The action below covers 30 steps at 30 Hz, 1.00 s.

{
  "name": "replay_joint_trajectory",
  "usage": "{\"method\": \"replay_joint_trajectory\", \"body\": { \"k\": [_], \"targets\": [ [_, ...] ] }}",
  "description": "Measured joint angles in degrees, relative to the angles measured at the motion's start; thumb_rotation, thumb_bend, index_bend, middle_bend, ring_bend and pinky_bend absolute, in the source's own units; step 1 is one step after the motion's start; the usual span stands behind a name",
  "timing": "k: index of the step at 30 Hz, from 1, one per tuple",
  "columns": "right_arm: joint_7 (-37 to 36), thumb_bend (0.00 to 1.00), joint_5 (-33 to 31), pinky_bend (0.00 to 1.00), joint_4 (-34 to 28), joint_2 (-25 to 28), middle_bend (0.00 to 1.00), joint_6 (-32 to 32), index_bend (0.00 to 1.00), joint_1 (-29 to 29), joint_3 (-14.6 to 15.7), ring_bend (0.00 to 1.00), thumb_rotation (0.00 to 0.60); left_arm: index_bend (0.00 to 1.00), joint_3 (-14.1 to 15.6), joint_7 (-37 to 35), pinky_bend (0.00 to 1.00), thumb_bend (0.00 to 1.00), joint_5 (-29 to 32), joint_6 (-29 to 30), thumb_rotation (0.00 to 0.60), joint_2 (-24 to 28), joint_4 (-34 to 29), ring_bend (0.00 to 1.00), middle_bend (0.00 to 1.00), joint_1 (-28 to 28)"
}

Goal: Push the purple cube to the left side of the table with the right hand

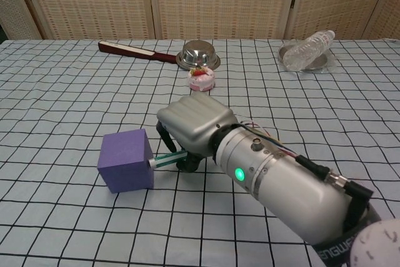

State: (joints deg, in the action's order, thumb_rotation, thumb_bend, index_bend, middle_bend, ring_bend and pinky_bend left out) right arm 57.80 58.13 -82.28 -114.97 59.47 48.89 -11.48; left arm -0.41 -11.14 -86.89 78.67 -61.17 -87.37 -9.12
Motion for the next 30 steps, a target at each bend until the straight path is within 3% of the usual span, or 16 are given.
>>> {"method": "replay_joint_trajectory", "body": {
  "k": [18,25,30],
  "targets": [
    [-0.28,0.41,-4.84,0.59,19.05,-14.20,0.82,-4.35,0.92,14.01,-10.66,0.66,0.600,0.00,0.24,-1.58,0.18,0.45,-0.23,-0.61,0.600,0.30,0.43,0.00,0.00,-0.31],
    [-5.87,0.41,-10.78,0.59,23.37,-14.85,0.82,-5.02,0.92,23.77,-10.09,0.66,0.600,0.00,0.30,-2.10,0.18,0.45,-0.27,-0.95,0.600,0.33,0.76,0.00,0.00,-0.51],
    [-10.44,0.41,-15.54,0.59,25.91,-14.98,0.82,-2.55,0.92,28.99,-5.75,0.66,0.600,0.00,0.26,-2.26,0.18,0.45,-0.24,-0.80,0.600,0.35,0.83,0.00,0.00,-0.47]
  ]
}}
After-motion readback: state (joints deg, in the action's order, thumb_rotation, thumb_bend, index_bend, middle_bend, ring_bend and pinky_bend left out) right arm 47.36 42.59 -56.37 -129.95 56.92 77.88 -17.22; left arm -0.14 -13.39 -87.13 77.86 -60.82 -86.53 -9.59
